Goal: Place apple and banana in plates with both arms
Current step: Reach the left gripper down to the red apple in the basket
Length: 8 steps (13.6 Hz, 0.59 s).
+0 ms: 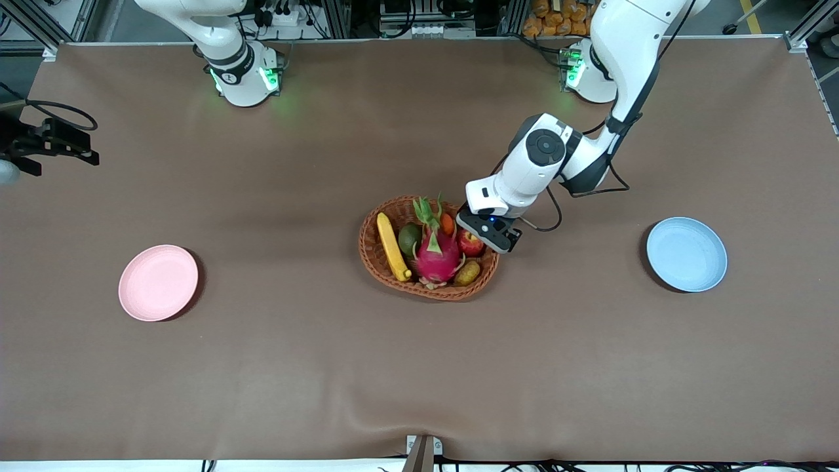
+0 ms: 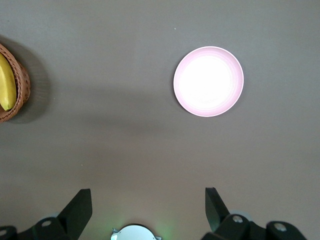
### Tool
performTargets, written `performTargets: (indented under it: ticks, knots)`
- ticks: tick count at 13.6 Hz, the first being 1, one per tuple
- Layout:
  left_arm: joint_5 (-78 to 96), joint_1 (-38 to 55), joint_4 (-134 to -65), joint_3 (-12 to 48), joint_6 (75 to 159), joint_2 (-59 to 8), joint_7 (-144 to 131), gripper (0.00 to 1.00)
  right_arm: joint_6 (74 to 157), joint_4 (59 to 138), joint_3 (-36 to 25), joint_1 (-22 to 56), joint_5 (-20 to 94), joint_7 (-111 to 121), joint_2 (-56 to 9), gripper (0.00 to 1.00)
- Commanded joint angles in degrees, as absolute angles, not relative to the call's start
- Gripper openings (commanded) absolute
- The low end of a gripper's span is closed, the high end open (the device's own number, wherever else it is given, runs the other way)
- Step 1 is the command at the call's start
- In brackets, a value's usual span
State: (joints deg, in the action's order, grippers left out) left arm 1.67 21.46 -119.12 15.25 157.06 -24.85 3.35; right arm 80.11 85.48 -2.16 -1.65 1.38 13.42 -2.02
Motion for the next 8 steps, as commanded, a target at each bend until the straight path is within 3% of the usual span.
performTargets:
  ticks: [1,8]
  knots:
    - [0.6,22.1,-119.4,15.1,158.7,-25.2,3.8,1.0,79.1,84.9,-2.3,-1.6,1.8,13.4,-2.3,1.0]
    - [0.6,23.4,-119.4,15.1,162.3,-28.6,3.8,1.0,78.8,84.9,-2.4,-1.9,2.8,13.4,-2.4,1.0]
